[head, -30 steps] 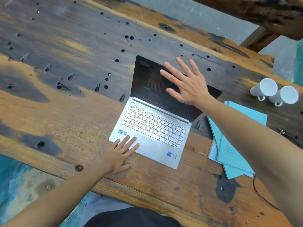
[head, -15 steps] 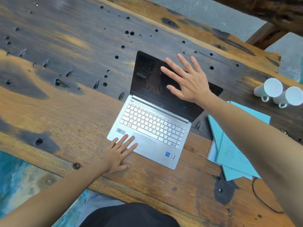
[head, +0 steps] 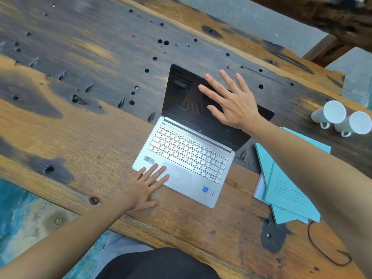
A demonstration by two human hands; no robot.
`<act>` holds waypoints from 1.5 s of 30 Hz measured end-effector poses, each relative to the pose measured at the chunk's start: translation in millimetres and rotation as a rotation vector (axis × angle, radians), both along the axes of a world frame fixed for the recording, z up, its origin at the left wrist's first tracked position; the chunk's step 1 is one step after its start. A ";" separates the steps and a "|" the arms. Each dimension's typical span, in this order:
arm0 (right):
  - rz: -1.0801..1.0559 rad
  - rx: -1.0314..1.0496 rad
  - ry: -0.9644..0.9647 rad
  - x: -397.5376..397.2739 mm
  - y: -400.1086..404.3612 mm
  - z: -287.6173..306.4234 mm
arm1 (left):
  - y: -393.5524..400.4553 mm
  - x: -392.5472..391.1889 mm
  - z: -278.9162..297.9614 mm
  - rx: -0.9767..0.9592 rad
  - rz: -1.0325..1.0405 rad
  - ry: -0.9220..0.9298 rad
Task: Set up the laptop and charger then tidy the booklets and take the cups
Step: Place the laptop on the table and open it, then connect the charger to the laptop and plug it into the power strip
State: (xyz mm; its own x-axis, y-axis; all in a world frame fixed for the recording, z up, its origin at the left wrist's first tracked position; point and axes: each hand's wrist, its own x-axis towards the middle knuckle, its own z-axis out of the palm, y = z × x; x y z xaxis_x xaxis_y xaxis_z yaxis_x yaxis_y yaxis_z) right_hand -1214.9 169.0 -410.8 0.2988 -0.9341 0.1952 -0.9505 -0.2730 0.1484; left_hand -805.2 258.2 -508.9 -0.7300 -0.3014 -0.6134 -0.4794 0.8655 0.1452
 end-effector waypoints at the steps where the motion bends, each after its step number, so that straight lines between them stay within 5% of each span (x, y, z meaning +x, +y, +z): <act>1: -0.001 -0.001 0.004 0.8 1.4 0.9 | 0.3 0.3 0.2 -0.001 0.003 0.004; 9: -0.024 0.034 0.035 12.6 25.4 14.0 | -1.0 1.9 15.2 0.030 0.046 0.075; 21: -0.266 0.103 -0.080 80.6 167.6 8.6 | 9.2 -9.6 61.6 -0.083 0.364 0.449; 45: -1.190 0.218 -0.274 207.5 433.2 35.5 | 102.3 -64.3 119.8 0.137 -0.045 0.552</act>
